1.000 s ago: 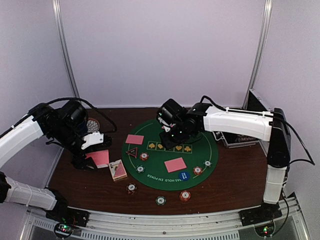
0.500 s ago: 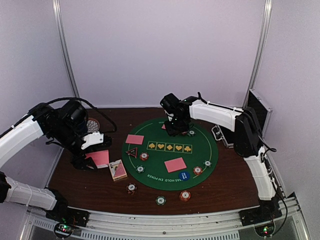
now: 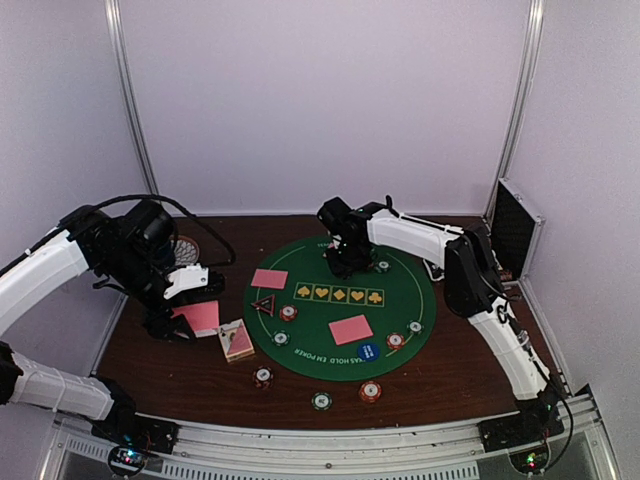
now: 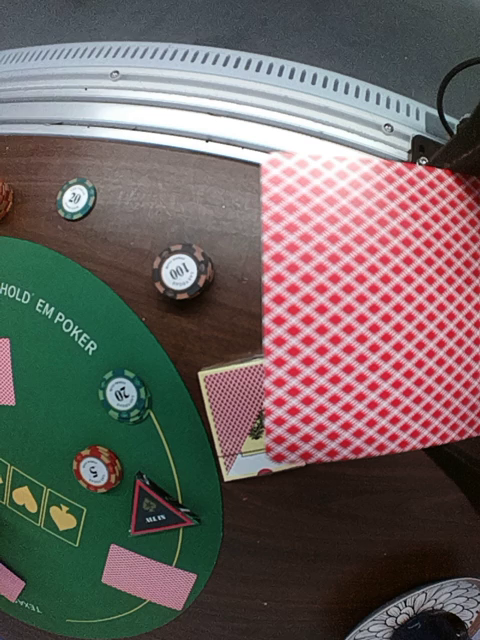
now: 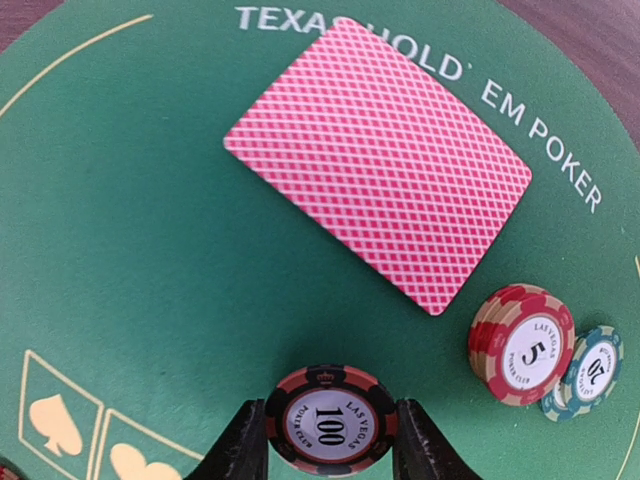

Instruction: Distribute texas hold em gaming equipment

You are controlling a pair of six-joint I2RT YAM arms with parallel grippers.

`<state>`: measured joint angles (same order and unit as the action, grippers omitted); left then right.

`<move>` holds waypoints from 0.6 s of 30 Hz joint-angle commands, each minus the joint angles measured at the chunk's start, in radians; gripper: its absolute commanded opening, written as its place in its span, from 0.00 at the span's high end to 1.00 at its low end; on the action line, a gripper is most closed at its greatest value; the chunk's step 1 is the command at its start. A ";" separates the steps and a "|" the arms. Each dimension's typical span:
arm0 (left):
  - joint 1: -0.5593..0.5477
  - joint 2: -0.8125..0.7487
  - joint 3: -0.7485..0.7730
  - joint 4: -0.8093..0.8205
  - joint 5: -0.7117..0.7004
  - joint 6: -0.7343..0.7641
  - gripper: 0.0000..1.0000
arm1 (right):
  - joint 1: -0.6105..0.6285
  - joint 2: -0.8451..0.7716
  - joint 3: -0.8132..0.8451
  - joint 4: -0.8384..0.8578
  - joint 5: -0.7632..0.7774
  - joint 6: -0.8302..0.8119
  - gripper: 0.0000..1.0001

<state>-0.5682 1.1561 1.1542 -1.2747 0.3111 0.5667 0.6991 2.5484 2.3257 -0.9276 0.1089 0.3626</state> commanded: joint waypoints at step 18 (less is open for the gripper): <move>0.006 0.009 0.050 0.020 0.025 -0.012 1.00 | -0.034 -0.022 0.077 0.000 -0.063 0.018 0.49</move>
<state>-0.5682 1.1572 1.1553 -1.2751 0.3111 0.5659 0.6624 2.5927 2.3726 -0.9237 0.0505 0.3725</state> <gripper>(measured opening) 0.675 0.490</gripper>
